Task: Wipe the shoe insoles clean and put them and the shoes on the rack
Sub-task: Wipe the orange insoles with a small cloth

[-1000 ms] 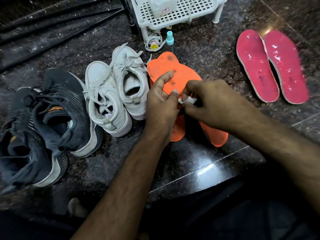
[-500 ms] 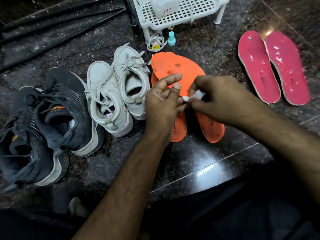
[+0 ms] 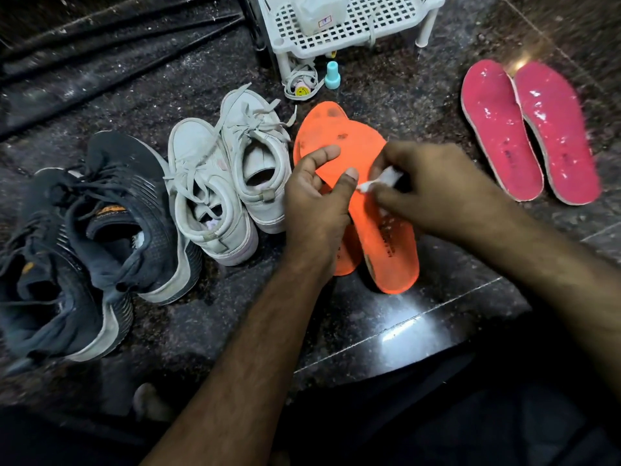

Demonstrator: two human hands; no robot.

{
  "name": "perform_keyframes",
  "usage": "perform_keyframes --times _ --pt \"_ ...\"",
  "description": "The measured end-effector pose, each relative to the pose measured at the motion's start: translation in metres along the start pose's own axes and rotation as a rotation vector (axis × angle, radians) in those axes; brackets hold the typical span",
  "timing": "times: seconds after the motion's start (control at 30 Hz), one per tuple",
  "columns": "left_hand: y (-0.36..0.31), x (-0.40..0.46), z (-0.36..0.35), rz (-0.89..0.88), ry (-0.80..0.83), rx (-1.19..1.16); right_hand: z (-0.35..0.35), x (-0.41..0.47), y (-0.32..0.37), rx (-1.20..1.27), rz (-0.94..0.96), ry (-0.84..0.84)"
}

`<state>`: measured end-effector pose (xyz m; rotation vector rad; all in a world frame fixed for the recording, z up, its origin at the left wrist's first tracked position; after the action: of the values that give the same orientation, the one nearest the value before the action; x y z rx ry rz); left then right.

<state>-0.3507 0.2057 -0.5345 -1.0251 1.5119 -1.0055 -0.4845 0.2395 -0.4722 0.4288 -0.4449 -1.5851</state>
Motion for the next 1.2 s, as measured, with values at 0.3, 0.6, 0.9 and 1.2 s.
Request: perform_keyframes --times 0.3,0.6,0.9,1.2 --pt "0.0 0.0 0.002 -0.03 -0.033 -0.002 -0.011 -0.01 0.021 0.016 0.098 -0.037" --pt "0.002 0.0 0.002 -0.066 -0.029 -0.033 0.014 0.005 -0.024 -0.04 -0.107 -0.099" --pt "0.0 0.0 0.002 -0.051 -0.015 0.02 -0.004 -0.001 0.002 0.03 0.025 -0.01" --pt "0.002 0.002 0.001 -0.033 -0.038 0.02 -0.009 -0.006 0.014 0.006 0.075 -0.015"
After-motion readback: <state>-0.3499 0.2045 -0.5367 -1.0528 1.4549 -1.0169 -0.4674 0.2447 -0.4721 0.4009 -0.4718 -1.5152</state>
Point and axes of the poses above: each hand's wrist, its own x-axis towards the middle knuckle, its own z-axis out of the back of the hand, y = z × x, the point moved 7 cm from there along x, towards the middle knuckle, and after that the axes turned 1 degree about x, right-handed, at the moved point
